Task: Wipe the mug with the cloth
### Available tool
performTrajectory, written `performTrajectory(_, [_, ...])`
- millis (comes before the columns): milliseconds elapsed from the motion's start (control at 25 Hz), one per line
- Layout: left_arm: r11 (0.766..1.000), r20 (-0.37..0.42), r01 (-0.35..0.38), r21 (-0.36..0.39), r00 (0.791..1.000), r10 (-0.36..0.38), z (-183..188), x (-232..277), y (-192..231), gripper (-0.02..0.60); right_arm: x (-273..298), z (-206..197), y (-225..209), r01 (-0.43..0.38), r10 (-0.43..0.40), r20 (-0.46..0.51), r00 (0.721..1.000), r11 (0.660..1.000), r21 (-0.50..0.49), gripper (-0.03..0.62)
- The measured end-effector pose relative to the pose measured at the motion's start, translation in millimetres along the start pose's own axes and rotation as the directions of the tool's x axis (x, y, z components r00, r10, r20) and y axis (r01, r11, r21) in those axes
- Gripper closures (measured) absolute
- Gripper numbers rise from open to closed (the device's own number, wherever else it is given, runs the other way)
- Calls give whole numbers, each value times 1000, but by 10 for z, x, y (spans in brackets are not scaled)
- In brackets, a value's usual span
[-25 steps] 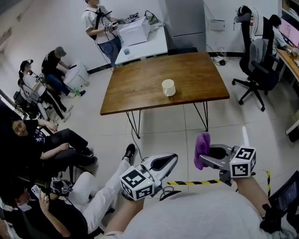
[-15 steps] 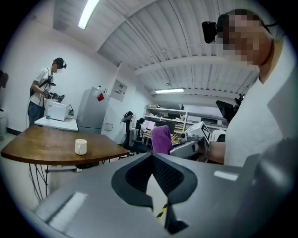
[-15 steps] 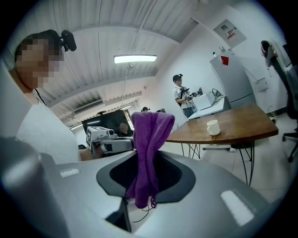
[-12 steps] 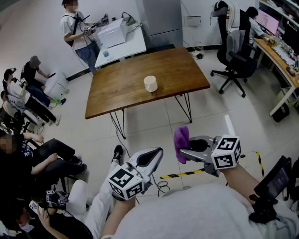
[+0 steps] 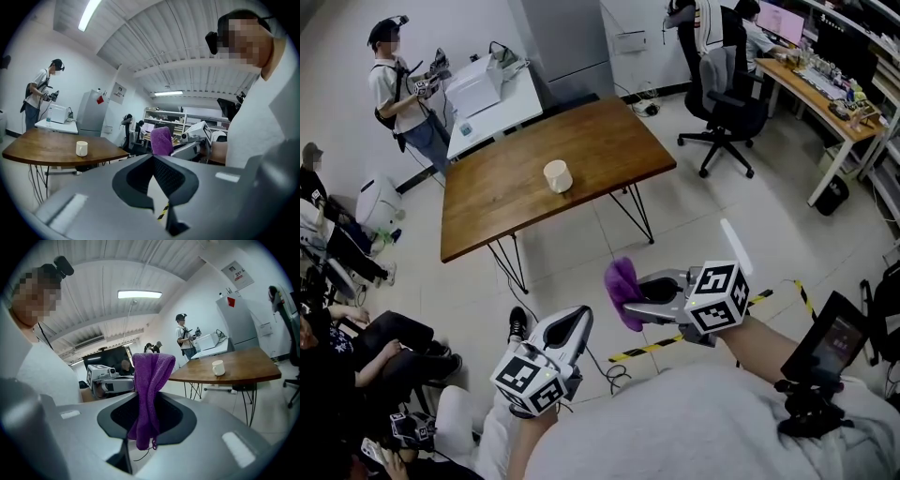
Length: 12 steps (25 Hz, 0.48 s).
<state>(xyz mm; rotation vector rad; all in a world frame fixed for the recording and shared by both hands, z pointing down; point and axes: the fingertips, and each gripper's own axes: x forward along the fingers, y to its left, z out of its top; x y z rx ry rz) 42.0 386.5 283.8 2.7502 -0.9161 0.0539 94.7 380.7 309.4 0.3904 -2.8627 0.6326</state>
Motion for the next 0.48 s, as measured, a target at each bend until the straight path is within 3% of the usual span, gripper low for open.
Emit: performTrajectory(480, [1000,4,-11,-21,1000,11,-33,-201,-57,588,68,24,205,-23,22,10,1000,1000,15,490])
